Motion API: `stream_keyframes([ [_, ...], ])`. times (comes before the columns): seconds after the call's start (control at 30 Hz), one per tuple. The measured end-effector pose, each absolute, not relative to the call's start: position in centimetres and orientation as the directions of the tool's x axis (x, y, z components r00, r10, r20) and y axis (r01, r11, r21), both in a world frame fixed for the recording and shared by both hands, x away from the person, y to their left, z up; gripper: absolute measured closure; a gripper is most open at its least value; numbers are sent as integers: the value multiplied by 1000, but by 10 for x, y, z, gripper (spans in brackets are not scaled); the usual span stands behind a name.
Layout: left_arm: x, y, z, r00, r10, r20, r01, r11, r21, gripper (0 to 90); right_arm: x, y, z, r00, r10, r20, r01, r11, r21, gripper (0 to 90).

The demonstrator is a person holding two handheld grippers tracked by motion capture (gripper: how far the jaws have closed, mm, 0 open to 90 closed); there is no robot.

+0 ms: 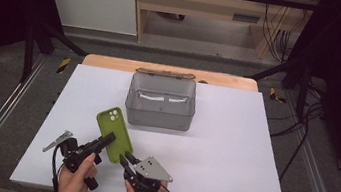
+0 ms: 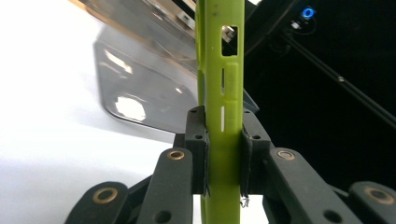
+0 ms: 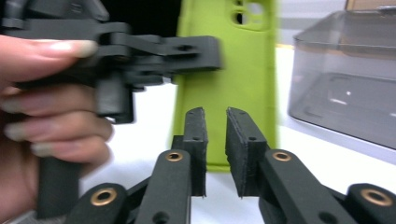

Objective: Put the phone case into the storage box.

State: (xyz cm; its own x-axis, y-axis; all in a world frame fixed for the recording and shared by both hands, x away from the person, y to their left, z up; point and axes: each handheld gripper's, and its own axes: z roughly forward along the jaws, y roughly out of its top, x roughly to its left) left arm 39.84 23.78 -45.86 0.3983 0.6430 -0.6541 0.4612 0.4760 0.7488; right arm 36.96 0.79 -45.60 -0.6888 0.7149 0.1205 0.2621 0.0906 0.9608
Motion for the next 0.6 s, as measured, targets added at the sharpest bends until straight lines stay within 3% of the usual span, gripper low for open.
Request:
stream_keyframes([
  [0.23,399,242,-459,388,662,-641,451,470,759,773,394,-9,-456,-662,747,62,321,209,924,627],
  [0.43,397,243,-458,389,681,-620,441,453,775,773,413,-21,-455,-650,760,7,366,305,879,459],
  [0.6,397,243,-457,389,694,-606,433,443,785,773,427,-33,-453,-655,756,7,403,341,849,357],
])
